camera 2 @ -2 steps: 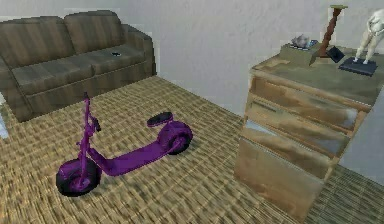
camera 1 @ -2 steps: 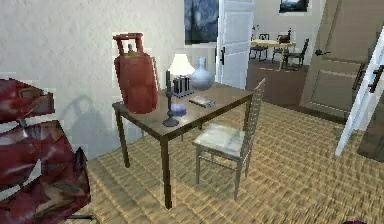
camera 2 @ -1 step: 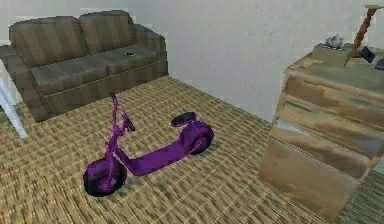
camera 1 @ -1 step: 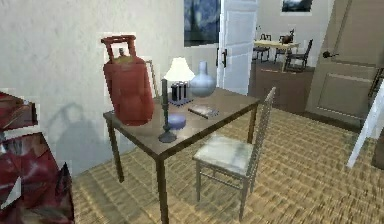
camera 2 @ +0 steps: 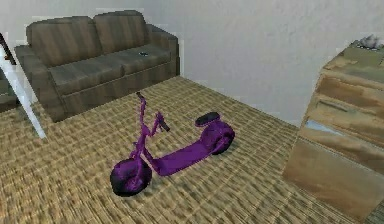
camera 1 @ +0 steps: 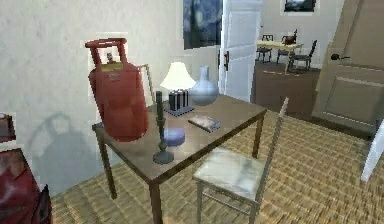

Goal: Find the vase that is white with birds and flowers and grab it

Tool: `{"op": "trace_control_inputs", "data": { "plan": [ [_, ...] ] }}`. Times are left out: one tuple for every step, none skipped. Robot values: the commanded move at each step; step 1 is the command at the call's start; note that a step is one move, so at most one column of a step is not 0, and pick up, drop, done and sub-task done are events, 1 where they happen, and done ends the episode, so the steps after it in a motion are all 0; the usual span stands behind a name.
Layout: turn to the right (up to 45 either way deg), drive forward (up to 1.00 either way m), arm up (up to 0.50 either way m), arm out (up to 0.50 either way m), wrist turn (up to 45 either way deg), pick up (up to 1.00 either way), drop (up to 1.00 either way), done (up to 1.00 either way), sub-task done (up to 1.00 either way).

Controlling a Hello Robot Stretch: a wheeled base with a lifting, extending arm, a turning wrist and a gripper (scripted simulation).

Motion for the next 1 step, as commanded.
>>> {"op": "trace_control_inputs", "data": {
  "plan": [
    [24.0, 0.00, 0.00, 0.00, 0.0, 0.00, 0.00, 0.00, 0.00]
  ]
}}
